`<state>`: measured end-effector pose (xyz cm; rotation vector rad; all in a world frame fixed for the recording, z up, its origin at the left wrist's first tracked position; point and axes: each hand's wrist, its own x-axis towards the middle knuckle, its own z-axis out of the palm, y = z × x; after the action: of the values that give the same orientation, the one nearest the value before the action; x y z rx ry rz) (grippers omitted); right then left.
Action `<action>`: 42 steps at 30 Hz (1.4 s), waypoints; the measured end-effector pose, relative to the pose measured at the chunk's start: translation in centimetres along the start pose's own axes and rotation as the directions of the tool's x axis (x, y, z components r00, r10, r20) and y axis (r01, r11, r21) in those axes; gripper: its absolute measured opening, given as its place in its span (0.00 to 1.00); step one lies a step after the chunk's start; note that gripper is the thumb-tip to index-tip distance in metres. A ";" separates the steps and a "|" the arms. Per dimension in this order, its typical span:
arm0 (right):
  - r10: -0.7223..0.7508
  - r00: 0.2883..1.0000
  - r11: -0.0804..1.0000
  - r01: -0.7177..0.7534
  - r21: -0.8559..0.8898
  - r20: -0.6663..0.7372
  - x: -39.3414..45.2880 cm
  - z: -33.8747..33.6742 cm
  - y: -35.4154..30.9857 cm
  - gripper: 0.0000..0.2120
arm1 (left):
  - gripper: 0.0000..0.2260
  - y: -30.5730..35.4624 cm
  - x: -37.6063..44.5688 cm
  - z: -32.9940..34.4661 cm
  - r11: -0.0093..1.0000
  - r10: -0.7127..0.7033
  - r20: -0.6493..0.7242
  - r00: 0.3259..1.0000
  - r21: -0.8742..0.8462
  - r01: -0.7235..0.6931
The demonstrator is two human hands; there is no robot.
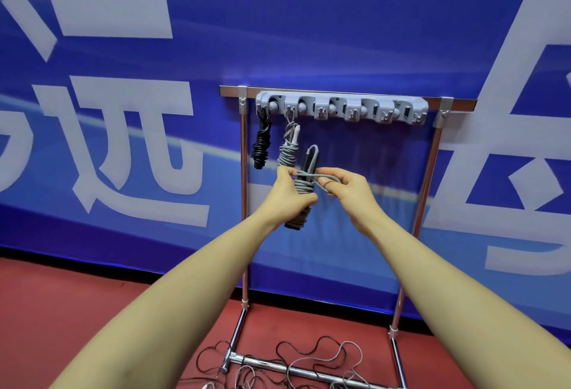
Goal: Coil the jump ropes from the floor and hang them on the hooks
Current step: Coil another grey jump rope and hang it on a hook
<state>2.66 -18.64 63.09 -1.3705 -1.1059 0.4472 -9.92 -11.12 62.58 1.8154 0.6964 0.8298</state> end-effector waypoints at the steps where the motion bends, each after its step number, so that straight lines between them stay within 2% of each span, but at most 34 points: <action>1: 0.009 1.000 1.000 -0.009 0.026 -0.006 0.0 0.0 -0.1 0.11 | 0.19 0.0 0.1 -0.1 1.000 0.019 -0.005 1.000 0.011 -0.019; 4: 0.028 0.999 0.998 -0.026 0.054 -0.032 0.1 0.1 -0.1 0.11 | 0.20 -0.6 0.4 -0.4 0.985 0.072 -0.049 0.996 0.160 -0.063; 7: 0.041 0.999 0.998 -0.040 0.057 -0.017 0.2 0.2 -0.1 0.12 | 0.18 -0.6 0.0 0.0 0.988 0.088 -0.004 0.996 0.131 -0.087; 9: 0.049 0.999 0.998 -0.048 0.048 -0.020 0.2 0.2 -0.1 0.10 | 0.21 -0.4 -0.2 0.3 0.987 0.116 -0.025 0.993 0.116 -0.113; 12: 0.044 0.997 0.997 -0.040 0.072 -0.058 0.3 0.2 -0.4 0.08 | 0.23 -0.9 0.0 0.6 0.962 0.222 -0.088 0.971 0.181 -0.204; 14: 0.026 0.996 0.996 -0.018 0.085 -0.091 0.5 0.3 -0.7 0.08 | 0.23 -1.2 0.2 1.0 0.922 0.284 -0.082 0.955 0.297 -0.248; 16: 0.025 0.993 0.994 -0.012 0.112 -0.115 0.5 0.5 -1.0 0.08 | 0.26 -0.9 0.0 1.6 0.874 0.290 -0.079 0.954 0.427 -0.231; 18: 0.019 0.994 0.990 -0.003 0.141 -0.112 0.4 0.9 -1.3 0.09 | 0.29 -0.3 -0.1 2.1 0.840 0.270 -0.129 0.954 0.516 -0.168; 20: -0.006 0.996 0.992 0.016 0.123 -0.085 0.2 1.2 -1.5 0.11 | 0.29 0.1 0.0 2.3 0.821 0.227 -0.191 0.955 0.565 -0.082; 23: -0.066 0.998 0.998 0.066 0.014 -0.008 -0.1 1.4 -1.7 0.16 | 0.19 0.7 0.2 1.7 0.857 0.126 -0.266 0.956 0.514 0.030; 26: -0.095 0.994 0.991 0.099 -0.085 0.049 -0.4 1.1 -1.6 0.19 | 0.17 1.1 0.1 1.1 0.882 0.064 -0.200 0.978 0.469 0.038; 28: -0.099 0.992 0.980 0.110 -0.166 0.075 -0.4 0.7 -1.5 0.17 | 0.21 1.1 0.2 0.7 0.912 0.023 -0.145 0.989 0.409 0.038; 30: -0.127 0.988 0.935 0.150 -0.321 0.091 -0.3 0.4 -1.4 0.11 | 0.30 0.9 0.3 0.5 0.944 0.006 -0.089 0.996 0.329 0.023; 32: -0.147 0.988 0.864 0.155 -0.480 0.054 -0.1 0.2 -1.1 0.05 | 0.38 0.7 0.0 0.6 0.938 0.028 -0.062 0.998 0.347 -0.005; 33: -0.150 0.988 0.837 0.136 -0.530 0.016 0.0 0.1 -1.0 0.08 | 0.38 0.6 -0.2 0.7 0.924 0.037 -0.065 0.997 0.381 -0.010; 35: -0.154 0.987 0.823 0.104 -0.558 -0.044 -0.1 0.0 -0.8 0.14 | 0.31 0.8 -0.5 0.9 0.850 0.081 -0.092 0.992 0.526 -0.021; 37: -0.165 0.983 0.862 0.105 -0.496 -0.079 -0.4 0.0 -0.9 0.14 | 0.22 1.2 -0.6 1.0 0.752 0.136 -0.120 0.983 0.659 -0.023; 39: -0.147 0.986 0.926 0.109 -0.362 -0.080 -0.7 0.1 -1.2 0.13 | 0.15 1.3 -0.5 1.0 0.712 0.161 -0.144 0.976 0.702 -0.014; 42: -0.140 0.990 0.966 0.132 -0.221 -0.022 -1.0 0.1 -1.8 0.09 | 0.12 1.1 0.0 0.7 0.676 0.179 -0.187 0.966 0.736 0.017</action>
<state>1.50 -19.80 64.33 -1.4770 -1.2379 0.2030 -9.25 -11.87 63.45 2.5059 1.2552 0.9154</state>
